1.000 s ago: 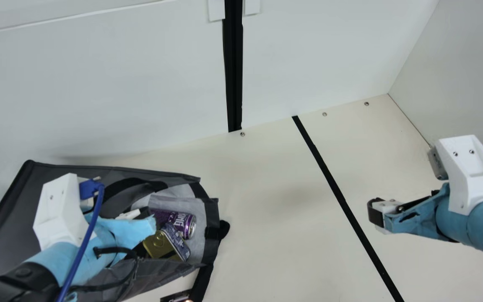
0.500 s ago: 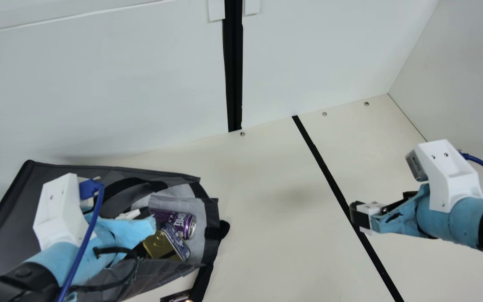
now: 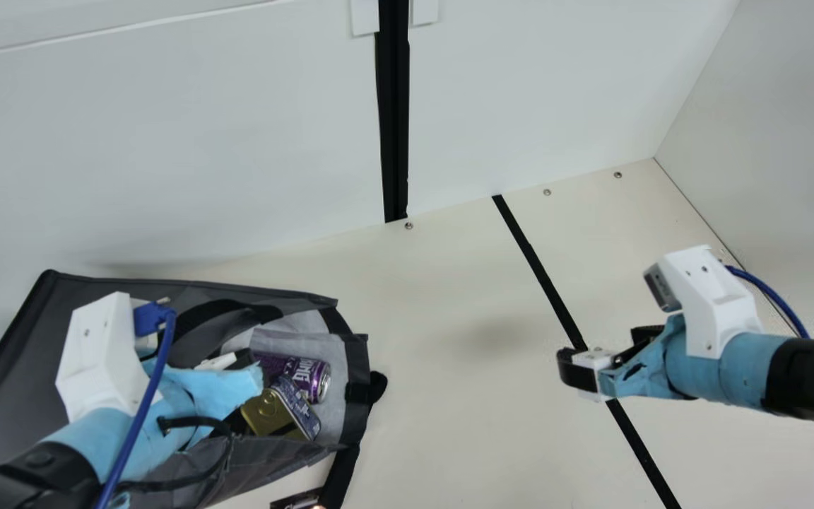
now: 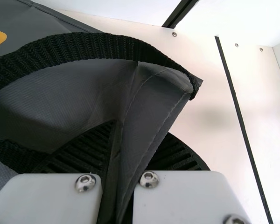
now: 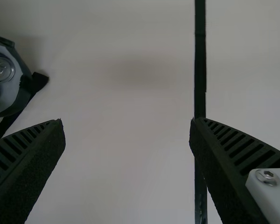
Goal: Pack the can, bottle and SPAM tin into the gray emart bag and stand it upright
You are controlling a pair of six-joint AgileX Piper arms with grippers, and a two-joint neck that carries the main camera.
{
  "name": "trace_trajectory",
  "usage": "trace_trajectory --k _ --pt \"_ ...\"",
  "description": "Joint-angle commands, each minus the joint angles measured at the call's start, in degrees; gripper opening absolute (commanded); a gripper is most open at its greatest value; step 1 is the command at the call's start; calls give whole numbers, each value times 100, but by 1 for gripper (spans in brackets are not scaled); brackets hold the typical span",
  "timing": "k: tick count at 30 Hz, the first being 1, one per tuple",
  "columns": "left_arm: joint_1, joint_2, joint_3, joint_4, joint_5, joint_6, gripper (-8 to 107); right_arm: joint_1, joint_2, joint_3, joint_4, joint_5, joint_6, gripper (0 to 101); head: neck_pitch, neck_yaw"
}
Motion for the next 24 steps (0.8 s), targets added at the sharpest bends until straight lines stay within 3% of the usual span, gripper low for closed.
trace_trajectory --k 1,24 --pt "0 0 0 0 0 0 -8 43 43 46 110 -28 -127 95 -130 -5" --pt "0 0 0 0 0 0 -8 912 868 436 1008 -612 -1166 95 -130 -5"
